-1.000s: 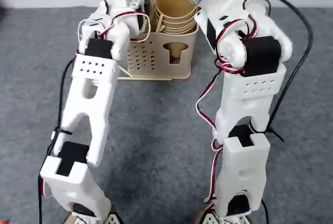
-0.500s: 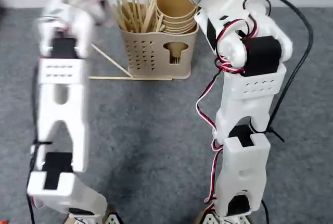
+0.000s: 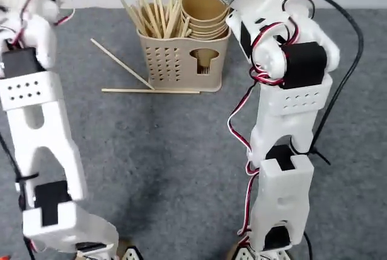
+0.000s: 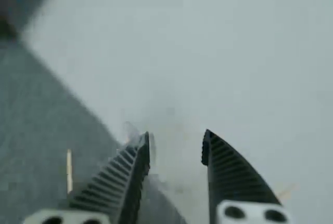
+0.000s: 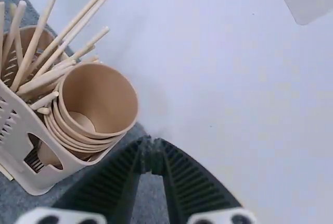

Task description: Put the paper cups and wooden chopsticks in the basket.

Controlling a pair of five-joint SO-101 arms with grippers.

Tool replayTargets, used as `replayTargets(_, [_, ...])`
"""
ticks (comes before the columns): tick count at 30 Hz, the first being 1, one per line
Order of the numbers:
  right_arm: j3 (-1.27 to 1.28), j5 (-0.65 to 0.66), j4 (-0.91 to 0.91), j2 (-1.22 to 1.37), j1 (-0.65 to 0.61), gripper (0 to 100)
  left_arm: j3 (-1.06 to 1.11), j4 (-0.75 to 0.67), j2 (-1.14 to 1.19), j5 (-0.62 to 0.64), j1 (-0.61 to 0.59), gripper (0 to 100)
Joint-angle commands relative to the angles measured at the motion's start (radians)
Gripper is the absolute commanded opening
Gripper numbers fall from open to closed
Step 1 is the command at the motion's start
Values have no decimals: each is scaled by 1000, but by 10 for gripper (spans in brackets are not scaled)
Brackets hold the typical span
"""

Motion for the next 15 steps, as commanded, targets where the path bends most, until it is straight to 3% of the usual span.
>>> replayTargets(1, [-41,-9,8,-74,5,9,-44,222,40,339,-9,165])
replayTargets(4, [-41,-9,8,-73,5,9,-44,325,127,502,5,164])
replayTargets(15, [-41,-9,8,-71,7,9,-48,390,410,669,124,164])
